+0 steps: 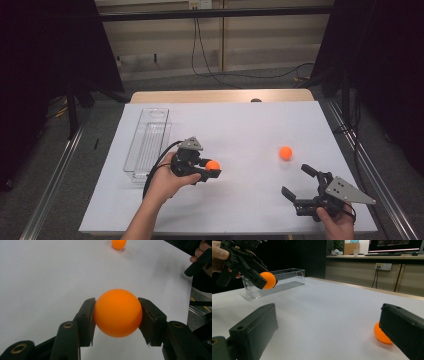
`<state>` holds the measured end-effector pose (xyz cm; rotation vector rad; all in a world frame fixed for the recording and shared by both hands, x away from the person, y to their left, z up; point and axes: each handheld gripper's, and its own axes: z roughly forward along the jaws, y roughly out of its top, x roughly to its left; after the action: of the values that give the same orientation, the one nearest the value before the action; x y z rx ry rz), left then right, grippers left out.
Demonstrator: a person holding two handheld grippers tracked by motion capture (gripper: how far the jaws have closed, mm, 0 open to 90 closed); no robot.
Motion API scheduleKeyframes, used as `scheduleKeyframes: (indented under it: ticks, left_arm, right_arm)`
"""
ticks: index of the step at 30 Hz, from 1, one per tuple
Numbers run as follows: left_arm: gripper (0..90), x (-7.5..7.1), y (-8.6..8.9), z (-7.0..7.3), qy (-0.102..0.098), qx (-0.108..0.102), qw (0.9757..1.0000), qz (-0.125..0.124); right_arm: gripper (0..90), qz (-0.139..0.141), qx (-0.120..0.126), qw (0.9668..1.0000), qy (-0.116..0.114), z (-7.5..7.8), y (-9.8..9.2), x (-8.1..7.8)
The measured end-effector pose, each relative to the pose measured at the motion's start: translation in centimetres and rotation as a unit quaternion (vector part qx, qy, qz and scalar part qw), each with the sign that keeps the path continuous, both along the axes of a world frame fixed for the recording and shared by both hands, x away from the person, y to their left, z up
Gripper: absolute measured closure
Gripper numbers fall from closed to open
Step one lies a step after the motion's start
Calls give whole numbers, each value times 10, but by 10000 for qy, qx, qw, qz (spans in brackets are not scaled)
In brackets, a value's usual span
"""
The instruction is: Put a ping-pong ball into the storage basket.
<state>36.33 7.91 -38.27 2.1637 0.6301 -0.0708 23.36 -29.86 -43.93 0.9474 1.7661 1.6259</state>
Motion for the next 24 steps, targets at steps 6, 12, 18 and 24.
scheduleKeyframes:
  ticks: [6, 12, 18, 24]
  left_arm:
    - [509, 2, 3, 0, 46, -17, 10000, 41]
    - [509, 3, 7, 0, -15, 40, 9999, 122]
    - [509, 6, 11, 0, -6, 17, 9998, 190]
    - [509, 7, 14, 0, 14, -13, 9998, 218]
  right_arm:
    - [10, 8, -2, 10000, -5, 0, 0, 0]
    - [10, 2, 6, 10000, -2, 0, 0, 0]
    - [10, 3, 0, 10000, -8, 0, 0, 0]
    - [10, 2, 11, 10000, -1, 0, 0, 0]
